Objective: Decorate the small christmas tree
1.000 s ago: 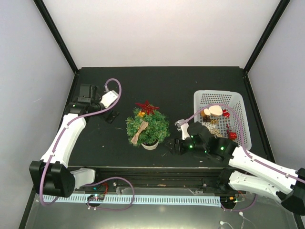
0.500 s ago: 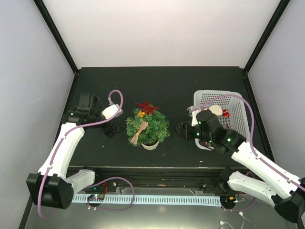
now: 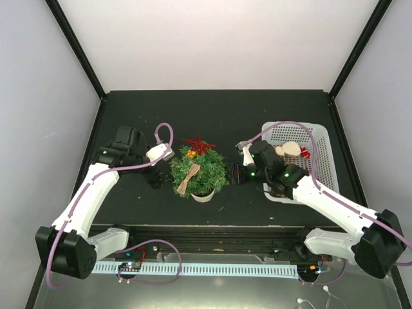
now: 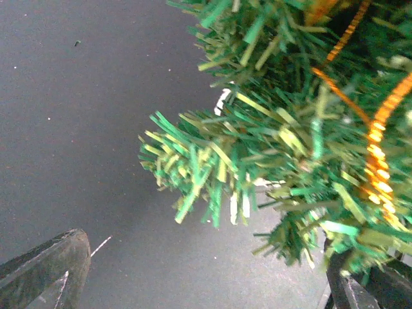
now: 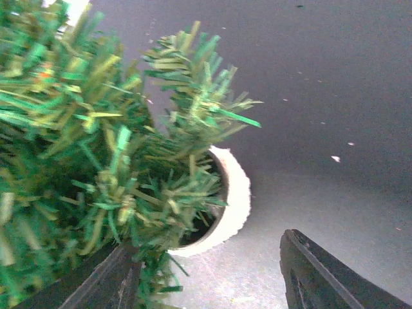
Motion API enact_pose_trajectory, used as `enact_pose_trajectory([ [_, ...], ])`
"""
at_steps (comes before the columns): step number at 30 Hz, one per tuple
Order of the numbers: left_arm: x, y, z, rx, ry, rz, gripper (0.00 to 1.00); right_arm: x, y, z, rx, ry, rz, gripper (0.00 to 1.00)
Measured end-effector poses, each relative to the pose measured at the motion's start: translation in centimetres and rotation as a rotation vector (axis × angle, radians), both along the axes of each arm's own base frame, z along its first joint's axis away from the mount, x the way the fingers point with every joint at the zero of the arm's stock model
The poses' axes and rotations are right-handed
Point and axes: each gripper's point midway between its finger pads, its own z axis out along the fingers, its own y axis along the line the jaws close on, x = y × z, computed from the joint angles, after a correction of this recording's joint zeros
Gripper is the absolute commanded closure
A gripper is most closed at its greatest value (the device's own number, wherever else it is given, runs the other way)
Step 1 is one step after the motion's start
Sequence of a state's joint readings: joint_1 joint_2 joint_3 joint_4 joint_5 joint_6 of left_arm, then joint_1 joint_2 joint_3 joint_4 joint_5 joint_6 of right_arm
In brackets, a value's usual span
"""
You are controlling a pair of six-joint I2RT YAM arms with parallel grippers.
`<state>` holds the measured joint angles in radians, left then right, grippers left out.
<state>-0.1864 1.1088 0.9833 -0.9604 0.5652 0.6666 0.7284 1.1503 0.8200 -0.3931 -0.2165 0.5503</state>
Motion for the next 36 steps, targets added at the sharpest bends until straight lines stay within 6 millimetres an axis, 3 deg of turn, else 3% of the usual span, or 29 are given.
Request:
enact_pose_trajectory([
  [5,1.7,-0.1,-0.8,0.011,0.003,0.033,0.01,-1.2,1.1,0.4,0.050,0.002,0.053,0.40],
  [14,4.5,0.7,-3.1,0.082,0.012,0.095,0.01,-5.0,1.2,-1.0,0.076,0.049,0.127,0.41],
  [25,7.2,1.4,-1.3,0.112,-0.084,0.148,0.01,-8.1,3.6,-1.0,0.095,0.067,0.237,0.42],
  [36,8.2,1.6,-1.2,0.130,-0.098,0.167,0.01,-8.9,4.6,-1.0,0.105,0.070,0.265,0.45],
])
